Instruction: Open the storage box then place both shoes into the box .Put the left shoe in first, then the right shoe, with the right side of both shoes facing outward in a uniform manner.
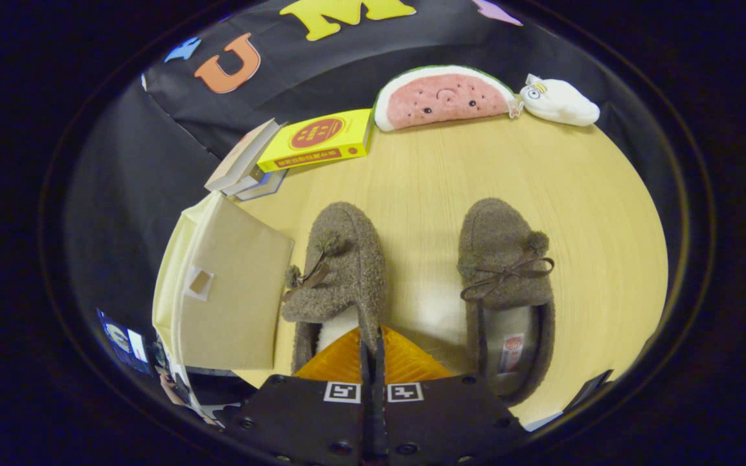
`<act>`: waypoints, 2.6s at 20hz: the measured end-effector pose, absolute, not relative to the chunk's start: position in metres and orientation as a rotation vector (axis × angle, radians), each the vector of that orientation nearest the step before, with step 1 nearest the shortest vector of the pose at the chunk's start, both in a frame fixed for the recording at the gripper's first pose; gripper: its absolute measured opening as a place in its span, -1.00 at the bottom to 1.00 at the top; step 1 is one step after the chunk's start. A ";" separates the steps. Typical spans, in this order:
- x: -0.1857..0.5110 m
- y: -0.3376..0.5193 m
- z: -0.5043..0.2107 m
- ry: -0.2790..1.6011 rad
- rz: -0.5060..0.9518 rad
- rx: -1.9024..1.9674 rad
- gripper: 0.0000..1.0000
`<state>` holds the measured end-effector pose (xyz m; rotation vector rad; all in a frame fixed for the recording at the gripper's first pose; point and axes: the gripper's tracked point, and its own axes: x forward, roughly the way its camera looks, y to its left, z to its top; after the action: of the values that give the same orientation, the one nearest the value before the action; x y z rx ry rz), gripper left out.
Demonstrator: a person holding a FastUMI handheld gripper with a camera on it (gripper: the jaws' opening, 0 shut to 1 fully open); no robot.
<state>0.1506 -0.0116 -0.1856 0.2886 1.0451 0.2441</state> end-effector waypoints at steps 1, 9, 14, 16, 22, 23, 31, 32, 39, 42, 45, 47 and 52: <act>0.148 -0.008 -0.176 1.028 0.246 0.292 -0.99; 0.130 0.047 -0.090 0.902 0.303 0.354 -0.99; 0.132 0.106 -0.059 0.891 0.341 0.426 -0.99; 0.135 0.137 -0.052 0.897 0.365 0.452 -0.99; 0.147 0.217 -0.069 0.908 0.362 0.447 -0.99; 0.149 0.231 -0.077 0.922 0.364 0.440 -0.99; 0.157 0.291 -0.155 1.009 0.262 0.399 -0.99; 0.157 0.296 -0.164 1.026 0.252 0.380 -0.99; 0.158 0.315 -0.193 1.083 0.208 0.262 -0.98; 0.161 0.325 -0.197 1.101 0.240 0.258 -0.85; 0.161 0.332 -0.201 1.101 0.284 0.240 -0.47; 0.158 0.335 -0.194 1.088 0.317 0.281 -0.10; 0.148 0.324 -0.160 0.997 0.389 0.317 0.56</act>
<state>0.1476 0.3239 -0.1597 0.3168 0.9973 0.3887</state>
